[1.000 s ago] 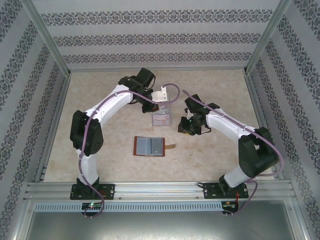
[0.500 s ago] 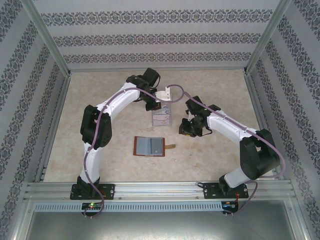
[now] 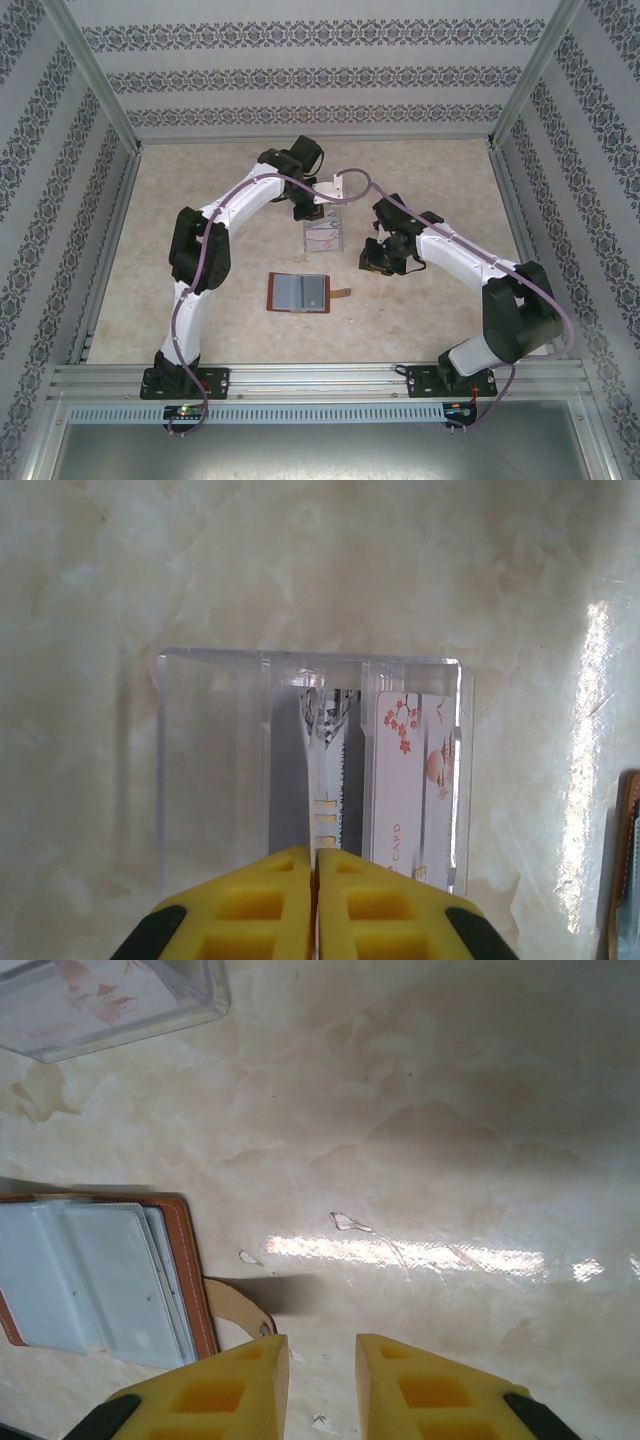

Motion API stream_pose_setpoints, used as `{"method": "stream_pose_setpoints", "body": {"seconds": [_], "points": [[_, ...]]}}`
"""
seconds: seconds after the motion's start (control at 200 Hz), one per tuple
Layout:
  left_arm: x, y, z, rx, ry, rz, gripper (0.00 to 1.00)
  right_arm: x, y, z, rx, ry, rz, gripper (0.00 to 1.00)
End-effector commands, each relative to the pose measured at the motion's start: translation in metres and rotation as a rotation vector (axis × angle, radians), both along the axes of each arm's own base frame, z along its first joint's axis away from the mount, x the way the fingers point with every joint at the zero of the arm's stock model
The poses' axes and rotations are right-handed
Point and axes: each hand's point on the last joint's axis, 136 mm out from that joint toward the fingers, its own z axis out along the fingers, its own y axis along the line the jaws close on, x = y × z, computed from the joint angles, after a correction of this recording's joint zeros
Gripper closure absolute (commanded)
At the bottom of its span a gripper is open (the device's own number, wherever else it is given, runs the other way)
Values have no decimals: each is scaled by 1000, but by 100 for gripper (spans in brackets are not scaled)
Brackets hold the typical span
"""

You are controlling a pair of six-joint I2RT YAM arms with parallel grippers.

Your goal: Take the credit cards out of the card holder

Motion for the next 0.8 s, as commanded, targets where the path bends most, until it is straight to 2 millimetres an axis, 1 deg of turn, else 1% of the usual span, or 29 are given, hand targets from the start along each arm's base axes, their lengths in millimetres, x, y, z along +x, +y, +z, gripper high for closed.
{"method": "stream_pose_setpoints", "body": {"seconds": [0.0,0.19,0.295,0.515,0.65,0.71,0.794], "points": [[-5,1,-3,22,24,-24,88,-1,-8,1,-17,-11,-25,73],[-2,4,-8,56,37,-14,84,-2,-9,2,-14,-15,-31,74],[0,6,-8,66,39,-1,84,-3,-9,2,-14,-16,-33,74],[2,6,2,56,37,58,84,-3,-7,4,-3,-22,-35,73],[6,10,5,53,49,175,85,-2,-3,5,17,-24,-33,74],[12,13,7,43,52,264,86,-2,1,5,29,-20,-30,74],[18,14,16,-6,79,410,87,-3,6,5,45,-12,-20,74]]}}
